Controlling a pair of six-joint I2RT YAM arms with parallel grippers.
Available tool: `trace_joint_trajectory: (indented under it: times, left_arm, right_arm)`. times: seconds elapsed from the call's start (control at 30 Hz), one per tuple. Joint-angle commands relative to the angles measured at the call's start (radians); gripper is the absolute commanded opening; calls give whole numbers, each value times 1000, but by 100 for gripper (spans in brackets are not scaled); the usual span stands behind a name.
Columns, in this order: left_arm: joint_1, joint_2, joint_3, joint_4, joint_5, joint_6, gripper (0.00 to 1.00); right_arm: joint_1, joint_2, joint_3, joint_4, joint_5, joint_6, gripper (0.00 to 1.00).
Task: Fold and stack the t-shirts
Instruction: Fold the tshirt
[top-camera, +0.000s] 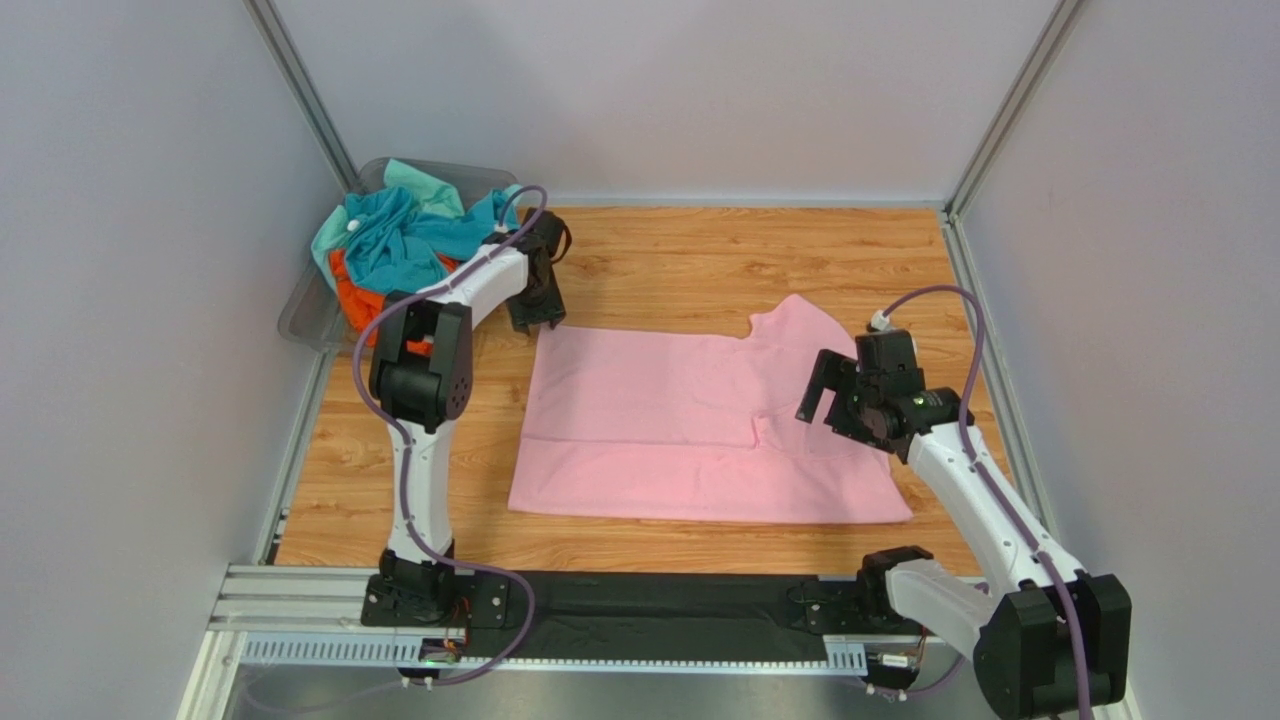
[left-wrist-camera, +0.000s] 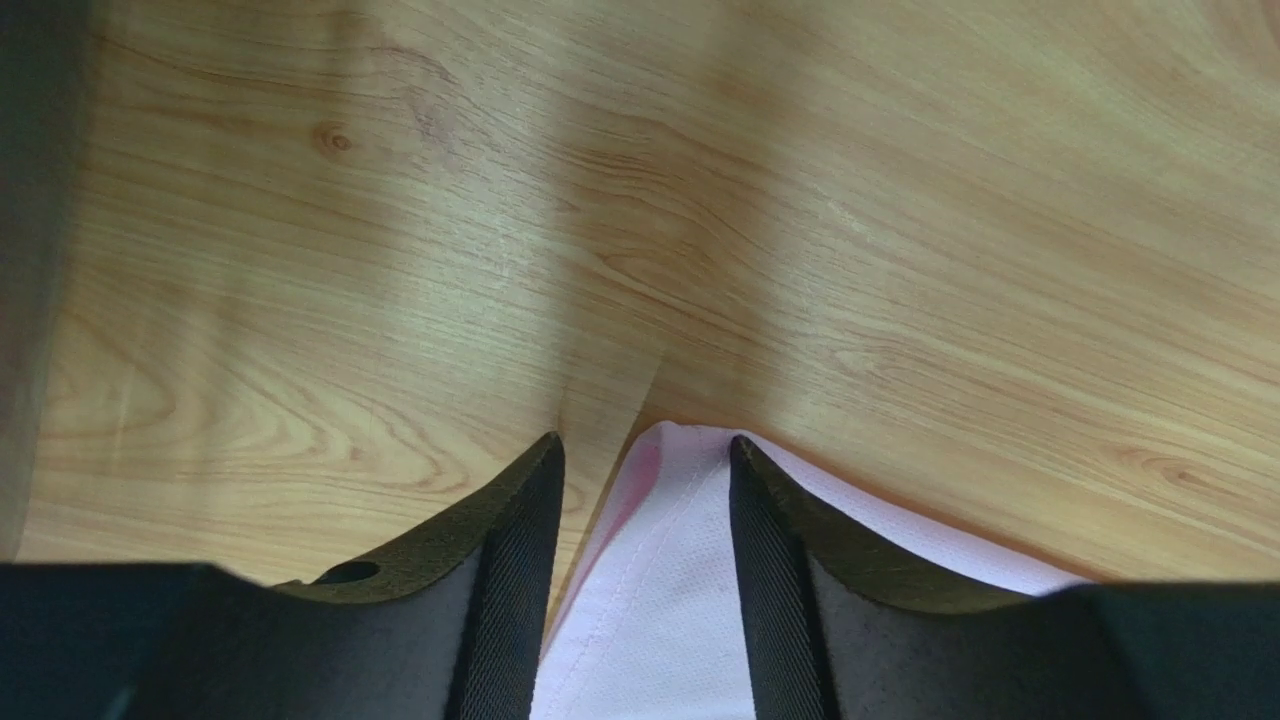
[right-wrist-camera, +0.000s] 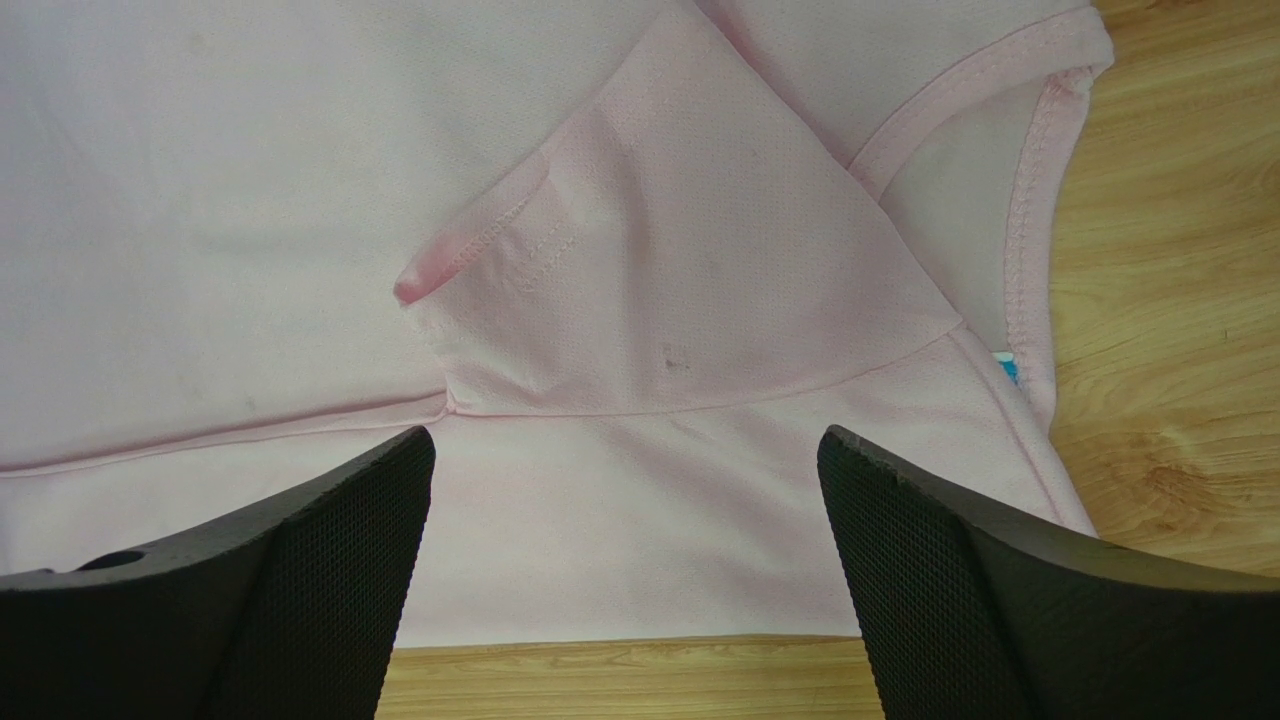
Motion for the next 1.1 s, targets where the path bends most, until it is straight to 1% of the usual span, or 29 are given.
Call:
trace_joint_trajectory:
  times: [0.0, 0.1, 0.13, 0.3, 0.33, 0.37, 0.43, 0.47, 0.53, 0.63, 0.67, 0.7, 0.73, 0.77, 0.8, 0.83, 0.87, 0.9, 0.93, 0.97, 1.0, 1.03, 1.07]
  left_arm:
    - [6, 20, 32, -2, 7, -3, 51]
    - [6, 24, 26, 0, 10, -2, 43]
    - [6, 24, 23, 0, 13, -2, 37]
    - [6, 12, 0, 20, 46, 9, 17]
    - [6, 11, -3, 26, 53, 17, 7]
    - [6, 9, -5, 33, 76, 27, 0]
    - [6, -3, -11, 40, 107, 34, 0]
    - [8, -21, -32, 64, 118, 35, 0]
    - [6, -45, -63, 96, 133, 44, 0]
    - [6, -83, -111, 132, 135, 55, 0]
    - [6, -91, -124, 141, 139, 60, 0]
    - [6, -103, -128, 144, 139, 69, 0]
    - [6, -107, -132, 145, 139, 72, 0]
    - [6, -111, -137, 147, 142, 75, 0]
    - [6, -115, -138, 149, 147, 78, 0]
    - [6, -117, -141, 152, 158, 78, 0]
    - [6, -120, -145, 159, 162, 80, 0]
    - [6, -121, -146, 161, 164, 81, 0]
    - [6, -123, -146, 162, 164, 81, 0]
    - [6, -124, -148, 167, 165, 84, 0]
    - [6, -126, -148, 168, 167, 86, 0]
    - [6, -126, -148, 168, 168, 89, 0]
    - [6, -127, -149, 172, 168, 92, 0]
  right_arm:
    - [3, 9, 6, 42, -1, -15, 100]
    - [4, 17, 6, 42, -1, -16, 100]
    - [4, 22, 8, 44, -3, -15, 100]
    - [4, 52, 29, 56, -3, -15, 100]
    - [4, 58, 37, 56, 3, -16, 100]
    - [4, 63, 56, 68, 9, -19, 100]
    - [0, 91, 84, 70, 67, -2, 100]
    - [-13, 124, 125, 73, 80, 5, 100]
    - [-31, 170, 181, 89, 80, 13, 100]
    - [-43, 302, 319, 105, 69, -2, 100]
    - [-46, 383, 355, 108, 71, -7, 100]
    - [-48, 426, 441, 110, 75, -14, 100]
    - [-54, 471, 481, 113, 98, -18, 100]
    - [-54, 559, 526, 123, 121, -22, 99]
    - [-57, 604, 602, 131, 153, -27, 99]
    - [-59, 650, 659, 134, 157, -37, 98]
    - [-59, 745, 705, 133, 160, -51, 98]
    - [-59, 793, 807, 133, 152, -64, 96]
    - [-59, 839, 860, 120, 144, -74, 95]
    - [-59, 929, 907, 108, 138, -91, 94]
    - [-59, 974, 963, 96, 138, -97, 91]
    - [-59, 1012, 1044, 76, 143, -105, 91]
    - [-59, 1083, 1085, 67, 146, -111, 91]
